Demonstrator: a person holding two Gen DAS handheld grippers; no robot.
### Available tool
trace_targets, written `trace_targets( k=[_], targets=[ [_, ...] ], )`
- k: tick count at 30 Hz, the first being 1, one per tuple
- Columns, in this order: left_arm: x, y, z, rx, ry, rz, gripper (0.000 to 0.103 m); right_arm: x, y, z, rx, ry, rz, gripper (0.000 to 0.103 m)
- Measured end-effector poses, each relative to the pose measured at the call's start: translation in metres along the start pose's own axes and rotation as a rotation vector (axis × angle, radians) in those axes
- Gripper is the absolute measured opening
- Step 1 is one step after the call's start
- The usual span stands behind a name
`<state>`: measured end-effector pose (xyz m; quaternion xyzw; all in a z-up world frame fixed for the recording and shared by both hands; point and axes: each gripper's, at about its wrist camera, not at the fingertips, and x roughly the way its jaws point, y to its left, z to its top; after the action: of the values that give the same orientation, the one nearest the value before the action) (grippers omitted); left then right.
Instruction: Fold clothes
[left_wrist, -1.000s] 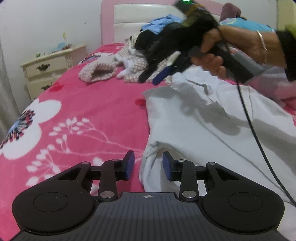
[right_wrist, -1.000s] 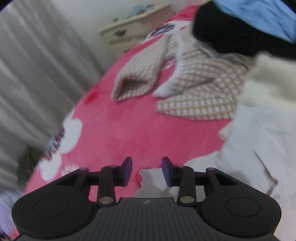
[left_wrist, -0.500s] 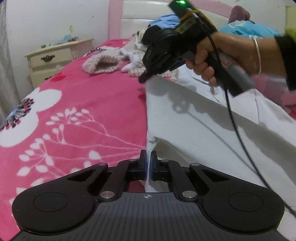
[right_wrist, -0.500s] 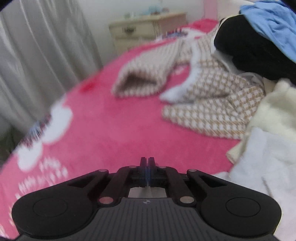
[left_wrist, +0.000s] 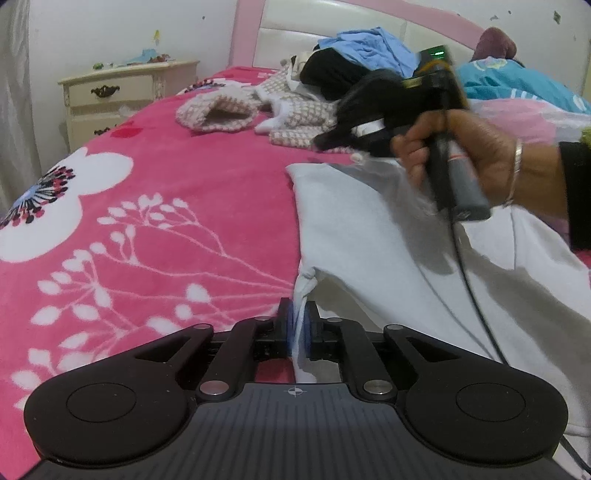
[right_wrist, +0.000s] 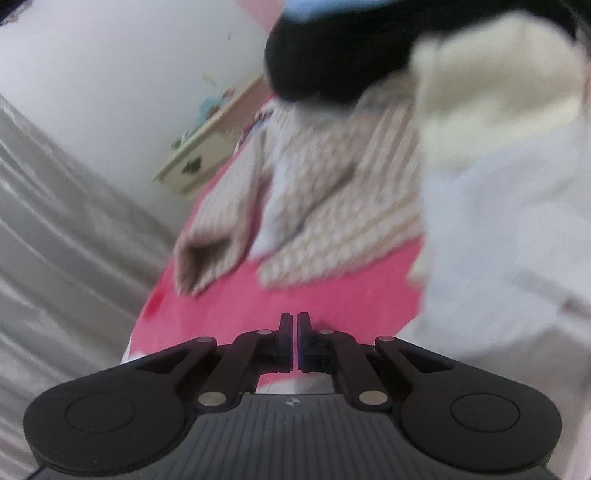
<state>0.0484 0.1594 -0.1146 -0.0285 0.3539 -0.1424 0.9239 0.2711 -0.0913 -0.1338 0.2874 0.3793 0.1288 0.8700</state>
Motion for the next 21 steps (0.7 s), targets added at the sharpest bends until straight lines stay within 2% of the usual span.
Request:
trace_targets(
  k=[3,6,8,12,16,18,21],
  targets=[
    [-0.009,0.01,0.005,-0.029,0.029,-0.016,0.025,-0.029,-0.001,0.023,-0.068,-0.015,-0.008,0.004],
    [-0.024,0.022,0.012,-0.068,0.042,-0.017,0.029,-0.07,0.004,0.04,-0.16,-0.002,0.01,0.004],
    [-0.034,0.025,0.019,-0.09,0.022,-0.014,0.029,-0.098,0.01,0.043,-0.224,0.016,0.005,0.004],
    [-0.015,0.012,0.024,-0.083,0.063,-0.061,0.029,-0.133,0.023,0.024,-0.348,0.119,0.02,0.004],
    [0.004,-0.001,0.028,-0.075,0.103,-0.109,0.03,-0.156,0.033,-0.009,-0.477,0.237,0.012,0.004],
    [0.013,-0.007,0.031,-0.074,0.123,-0.131,0.03,-0.166,0.035,-0.023,-0.536,0.253,-0.017,0.004],
    [0.019,0.002,0.029,-0.145,0.151,-0.12,0.029,-0.187,0.028,-0.028,-0.549,0.234,-0.053,0.004]
  ],
)
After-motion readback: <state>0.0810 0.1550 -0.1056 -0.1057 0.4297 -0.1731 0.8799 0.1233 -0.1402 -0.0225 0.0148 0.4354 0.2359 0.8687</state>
